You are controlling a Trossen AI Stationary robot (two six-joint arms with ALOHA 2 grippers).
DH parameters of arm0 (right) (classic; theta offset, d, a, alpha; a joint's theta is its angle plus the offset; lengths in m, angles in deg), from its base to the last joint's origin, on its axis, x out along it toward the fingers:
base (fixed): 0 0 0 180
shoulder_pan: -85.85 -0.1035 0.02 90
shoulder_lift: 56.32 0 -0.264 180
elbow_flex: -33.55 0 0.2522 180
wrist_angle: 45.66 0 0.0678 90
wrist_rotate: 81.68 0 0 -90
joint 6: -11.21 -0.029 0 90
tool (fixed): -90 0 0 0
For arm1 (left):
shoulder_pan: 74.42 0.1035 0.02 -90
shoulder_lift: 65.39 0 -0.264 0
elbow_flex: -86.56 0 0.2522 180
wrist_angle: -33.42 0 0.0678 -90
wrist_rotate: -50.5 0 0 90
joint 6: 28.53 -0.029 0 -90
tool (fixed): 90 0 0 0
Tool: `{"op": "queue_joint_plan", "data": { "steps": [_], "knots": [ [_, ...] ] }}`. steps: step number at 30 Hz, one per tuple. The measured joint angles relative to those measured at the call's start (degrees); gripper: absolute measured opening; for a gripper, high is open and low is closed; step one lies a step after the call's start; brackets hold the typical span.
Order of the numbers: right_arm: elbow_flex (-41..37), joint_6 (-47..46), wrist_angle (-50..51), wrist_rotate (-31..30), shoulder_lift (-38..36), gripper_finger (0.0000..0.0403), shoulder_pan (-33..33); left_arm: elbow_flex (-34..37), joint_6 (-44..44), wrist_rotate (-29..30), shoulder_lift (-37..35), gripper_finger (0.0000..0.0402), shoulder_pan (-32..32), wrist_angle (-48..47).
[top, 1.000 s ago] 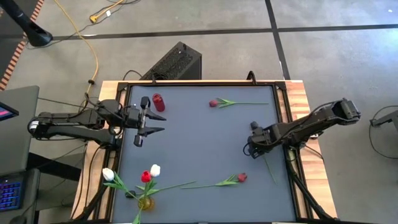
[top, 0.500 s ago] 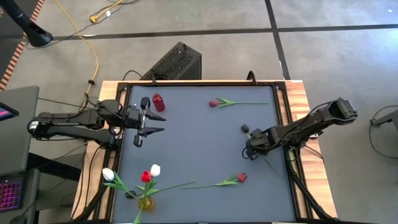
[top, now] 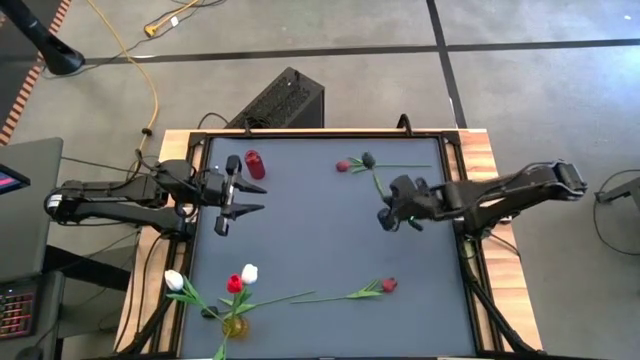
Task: Sort flowers into vase by color
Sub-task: Put the right black tulip into the red vase
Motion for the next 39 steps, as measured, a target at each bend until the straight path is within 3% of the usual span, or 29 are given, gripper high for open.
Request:
{"op": "queue_joint_plan", "data": {
  "steps": [5,10,17,24,33,39],
  "knots": [
    [0.81,18.94,-23.53,0.96,-3.38,0.0023,4.04,0.00,0.26,2.13,0.00,0.0158,0.00,1.46],
    [0.88,34.97,-46.37,8.58,-3.57,0.0019,8.73,0.00,1.34,9.39,0.13,0.0158,0.00,5.20],
    [0.88,39.84,-65.59,24.76,0.46,0.0020,17.75,0.00,1.61,13.61,0.93,0.0158,0.43,6.93],
    [2.10,37.52,-75.22,35.64,6.65,0.0020,23.67,-0.02,2.65,13.26,3.42,0.0158,5.20,7.51],
    [11.99,37.39,-75.36,40.48,19.02,0.0020,23.98,-0.02,5.03,2.51,7.43,0.0158,15.10,9.03],
    [20.38,37.24,-75.32,44.43,28.39,0.0020,22.75,-0.02,5.93,-2.10,10.77,0.0158,16.85,9.26]
  ]
}}
